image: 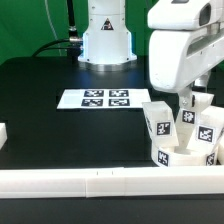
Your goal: Assemble stool
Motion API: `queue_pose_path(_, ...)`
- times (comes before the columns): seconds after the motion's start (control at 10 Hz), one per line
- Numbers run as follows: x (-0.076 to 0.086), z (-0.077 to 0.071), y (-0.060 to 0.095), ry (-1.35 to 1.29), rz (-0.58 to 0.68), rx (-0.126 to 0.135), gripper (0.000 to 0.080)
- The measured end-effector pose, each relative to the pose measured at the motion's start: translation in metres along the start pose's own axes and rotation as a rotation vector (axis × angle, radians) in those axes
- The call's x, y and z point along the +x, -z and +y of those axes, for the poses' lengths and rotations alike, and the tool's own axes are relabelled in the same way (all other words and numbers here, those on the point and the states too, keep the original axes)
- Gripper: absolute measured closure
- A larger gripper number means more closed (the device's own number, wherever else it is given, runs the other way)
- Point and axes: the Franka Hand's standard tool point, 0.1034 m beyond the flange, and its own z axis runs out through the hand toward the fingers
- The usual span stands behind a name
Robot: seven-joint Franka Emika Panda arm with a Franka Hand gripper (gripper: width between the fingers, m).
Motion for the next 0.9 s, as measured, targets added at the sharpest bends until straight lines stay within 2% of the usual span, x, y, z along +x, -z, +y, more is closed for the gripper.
queue_pose_path(0.3,0.0026,-0.0019,-0.0005,-0.285,0.013,-0.008,0.0464)
queue_pose_path(0.9,0.0063,-0.0075,-0.0009,-0.862,0.018,-0.002,0.0463)
